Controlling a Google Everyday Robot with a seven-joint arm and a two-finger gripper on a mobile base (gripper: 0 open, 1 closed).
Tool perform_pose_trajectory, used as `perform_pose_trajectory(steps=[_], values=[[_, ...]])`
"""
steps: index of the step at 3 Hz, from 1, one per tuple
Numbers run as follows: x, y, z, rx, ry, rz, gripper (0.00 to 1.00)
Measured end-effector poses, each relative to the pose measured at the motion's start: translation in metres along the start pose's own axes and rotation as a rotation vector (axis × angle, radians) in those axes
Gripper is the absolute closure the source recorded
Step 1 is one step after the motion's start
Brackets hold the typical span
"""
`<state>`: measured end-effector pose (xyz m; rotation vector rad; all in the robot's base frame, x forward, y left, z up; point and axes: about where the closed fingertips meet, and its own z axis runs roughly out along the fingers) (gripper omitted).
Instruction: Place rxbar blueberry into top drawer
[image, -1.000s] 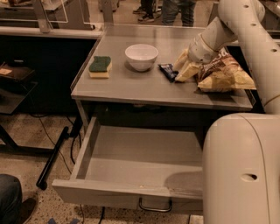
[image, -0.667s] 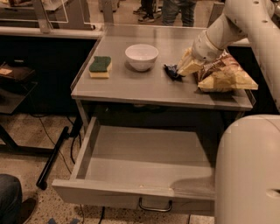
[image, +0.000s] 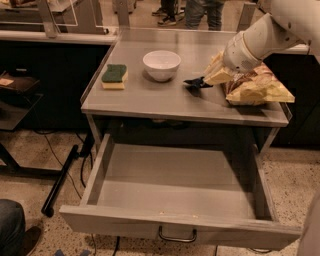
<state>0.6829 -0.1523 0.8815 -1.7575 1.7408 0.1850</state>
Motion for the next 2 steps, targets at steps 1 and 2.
perform_pose_trajectory(steps=[1, 2], values=[[-0.022, 0.019, -0.011, 0.014, -0.045, -0.042, 1.0], [-0.054, 0.044, -0.031, 0.026, -0.089, -0.106, 1.0]])
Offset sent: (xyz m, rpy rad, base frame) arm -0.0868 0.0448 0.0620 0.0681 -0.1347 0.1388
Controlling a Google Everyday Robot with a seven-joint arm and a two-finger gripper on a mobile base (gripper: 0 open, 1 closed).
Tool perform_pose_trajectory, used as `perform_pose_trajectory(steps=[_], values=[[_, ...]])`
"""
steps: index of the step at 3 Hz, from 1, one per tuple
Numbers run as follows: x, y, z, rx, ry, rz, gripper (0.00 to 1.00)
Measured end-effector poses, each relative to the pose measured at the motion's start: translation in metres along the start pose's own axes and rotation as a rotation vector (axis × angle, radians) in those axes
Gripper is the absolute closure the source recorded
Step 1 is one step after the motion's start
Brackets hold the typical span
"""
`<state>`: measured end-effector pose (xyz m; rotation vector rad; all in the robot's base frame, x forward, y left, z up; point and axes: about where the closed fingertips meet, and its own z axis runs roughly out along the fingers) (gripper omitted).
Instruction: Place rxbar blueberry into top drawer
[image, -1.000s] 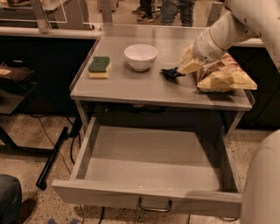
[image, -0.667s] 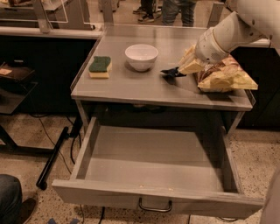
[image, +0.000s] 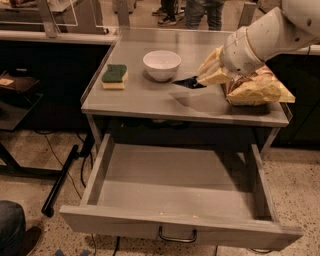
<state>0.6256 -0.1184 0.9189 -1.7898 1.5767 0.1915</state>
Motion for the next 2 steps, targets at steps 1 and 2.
perform_pose_trajectory(steps=[1, 2], values=[[-0.001, 0.0, 0.0, 0.001, -0.002, -0.003, 1.0], [-0.022, 0.024, -0.009, -0.005, -0.02, 0.0, 1.0]])
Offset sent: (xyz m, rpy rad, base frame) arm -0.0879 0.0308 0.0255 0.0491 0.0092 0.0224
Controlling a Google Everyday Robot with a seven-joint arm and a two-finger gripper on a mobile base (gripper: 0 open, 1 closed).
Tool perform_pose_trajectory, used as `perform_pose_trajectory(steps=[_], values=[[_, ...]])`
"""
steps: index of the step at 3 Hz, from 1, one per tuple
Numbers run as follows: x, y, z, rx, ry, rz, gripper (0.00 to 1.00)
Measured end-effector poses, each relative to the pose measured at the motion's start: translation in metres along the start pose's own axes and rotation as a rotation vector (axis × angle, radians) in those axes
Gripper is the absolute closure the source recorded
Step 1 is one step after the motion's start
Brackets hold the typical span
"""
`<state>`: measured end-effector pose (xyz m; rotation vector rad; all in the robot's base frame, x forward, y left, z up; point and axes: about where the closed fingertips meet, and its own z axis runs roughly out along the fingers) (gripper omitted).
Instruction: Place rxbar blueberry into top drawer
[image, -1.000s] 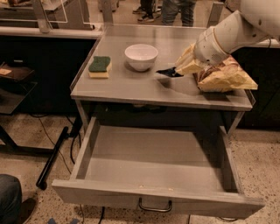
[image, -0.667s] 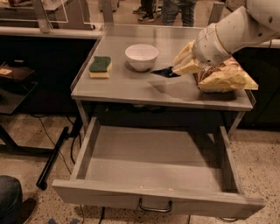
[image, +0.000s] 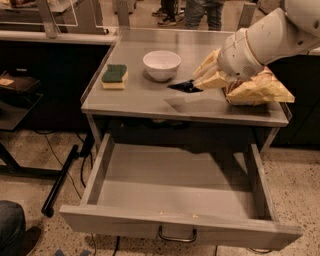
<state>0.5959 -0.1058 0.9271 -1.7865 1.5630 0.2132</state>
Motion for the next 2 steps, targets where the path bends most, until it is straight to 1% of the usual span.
perform_pose_trajectory(steps=[1, 2], values=[[-0.0222, 0.0676, 0.0004, -0.087, -0.035, 0.051, 1.0], [-0.0221, 0.0677, 0.0005, -0.087, -0.035, 0.051, 1.0]])
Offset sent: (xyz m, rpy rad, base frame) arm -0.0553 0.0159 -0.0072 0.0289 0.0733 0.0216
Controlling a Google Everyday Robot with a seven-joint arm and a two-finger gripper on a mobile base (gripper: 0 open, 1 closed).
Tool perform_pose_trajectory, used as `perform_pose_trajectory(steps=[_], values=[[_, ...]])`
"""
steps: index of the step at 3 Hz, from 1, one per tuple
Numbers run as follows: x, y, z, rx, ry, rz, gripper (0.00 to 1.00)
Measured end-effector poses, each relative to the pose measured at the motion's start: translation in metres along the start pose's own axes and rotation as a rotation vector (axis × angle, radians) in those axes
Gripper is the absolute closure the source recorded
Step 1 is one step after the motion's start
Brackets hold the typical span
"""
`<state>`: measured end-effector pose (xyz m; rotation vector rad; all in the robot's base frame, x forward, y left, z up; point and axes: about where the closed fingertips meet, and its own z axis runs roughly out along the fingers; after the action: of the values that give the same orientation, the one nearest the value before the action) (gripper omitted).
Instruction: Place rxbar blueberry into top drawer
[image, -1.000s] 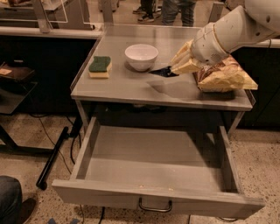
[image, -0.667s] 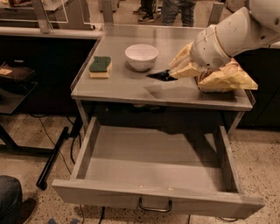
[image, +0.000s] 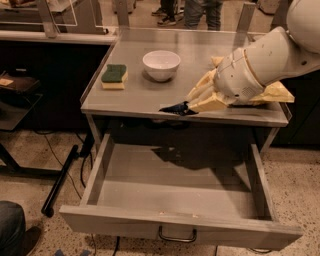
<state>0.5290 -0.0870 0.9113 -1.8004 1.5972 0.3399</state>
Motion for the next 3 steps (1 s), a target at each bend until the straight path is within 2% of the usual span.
perform_pose_trajectory(steps=[2, 3], values=[[0.023, 0.04, 0.013, 0.007, -0.068, 0.116, 1.0], [0.055, 0.071, 0.027, -0.018, -0.089, 0.209, 1.0]])
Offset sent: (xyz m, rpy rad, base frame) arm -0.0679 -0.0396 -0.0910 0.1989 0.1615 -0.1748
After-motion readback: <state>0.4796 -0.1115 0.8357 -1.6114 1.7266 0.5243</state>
